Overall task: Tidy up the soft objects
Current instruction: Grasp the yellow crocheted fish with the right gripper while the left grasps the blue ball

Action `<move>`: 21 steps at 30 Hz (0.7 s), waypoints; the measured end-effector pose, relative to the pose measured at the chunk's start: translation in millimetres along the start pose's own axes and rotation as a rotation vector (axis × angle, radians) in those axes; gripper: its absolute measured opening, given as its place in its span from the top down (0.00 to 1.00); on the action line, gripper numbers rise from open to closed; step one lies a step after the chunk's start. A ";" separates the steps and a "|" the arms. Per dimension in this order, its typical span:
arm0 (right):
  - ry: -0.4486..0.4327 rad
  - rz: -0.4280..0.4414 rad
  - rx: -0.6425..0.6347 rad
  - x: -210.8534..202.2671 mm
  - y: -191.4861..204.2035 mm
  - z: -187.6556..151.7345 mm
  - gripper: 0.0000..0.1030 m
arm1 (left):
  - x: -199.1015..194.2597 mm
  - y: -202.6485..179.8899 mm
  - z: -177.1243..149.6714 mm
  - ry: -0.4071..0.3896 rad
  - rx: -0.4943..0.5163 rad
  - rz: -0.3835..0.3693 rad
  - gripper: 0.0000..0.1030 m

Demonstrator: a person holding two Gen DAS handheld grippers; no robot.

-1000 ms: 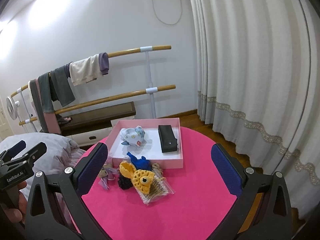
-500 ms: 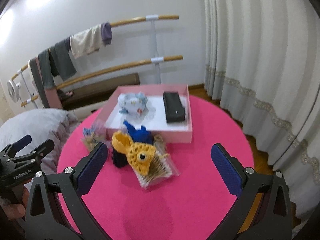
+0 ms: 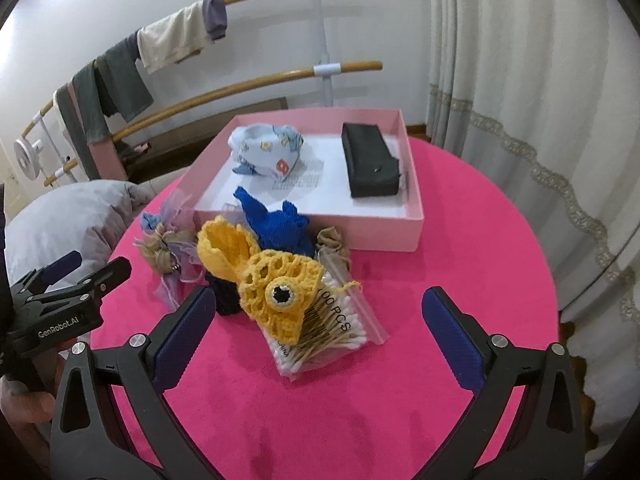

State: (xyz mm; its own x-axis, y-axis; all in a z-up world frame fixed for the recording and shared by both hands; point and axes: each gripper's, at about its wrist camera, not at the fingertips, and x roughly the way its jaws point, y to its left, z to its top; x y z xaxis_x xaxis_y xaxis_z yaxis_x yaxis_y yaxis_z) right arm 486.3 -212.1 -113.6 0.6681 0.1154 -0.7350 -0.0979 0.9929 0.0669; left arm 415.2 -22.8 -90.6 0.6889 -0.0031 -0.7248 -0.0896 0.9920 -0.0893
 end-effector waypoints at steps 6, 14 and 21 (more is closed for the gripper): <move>0.038 0.035 -0.013 24.1 4.2 0.0 0.05 | 32.8 -1.1 -3.0 0.051 -0.028 -0.011 0.00; 0.058 0.074 -0.034 41.0 14.8 -0.6 0.09 | 36.6 13.7 -2.5 0.014 -0.060 -0.009 0.00; 0.061 0.076 -0.024 46.5 16.4 0.4 0.17 | 32.9 35.6 8.6 -0.034 -0.095 0.025 0.00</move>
State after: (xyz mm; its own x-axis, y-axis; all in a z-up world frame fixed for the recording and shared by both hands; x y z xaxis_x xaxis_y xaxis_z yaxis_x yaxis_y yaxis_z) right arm 516.0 -190.5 -146.4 0.6123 0.1877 -0.7680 -0.1649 0.9804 0.1081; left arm 440.9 13.5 -111.7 0.7097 0.0278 -0.7040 -0.1739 0.9752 -0.1367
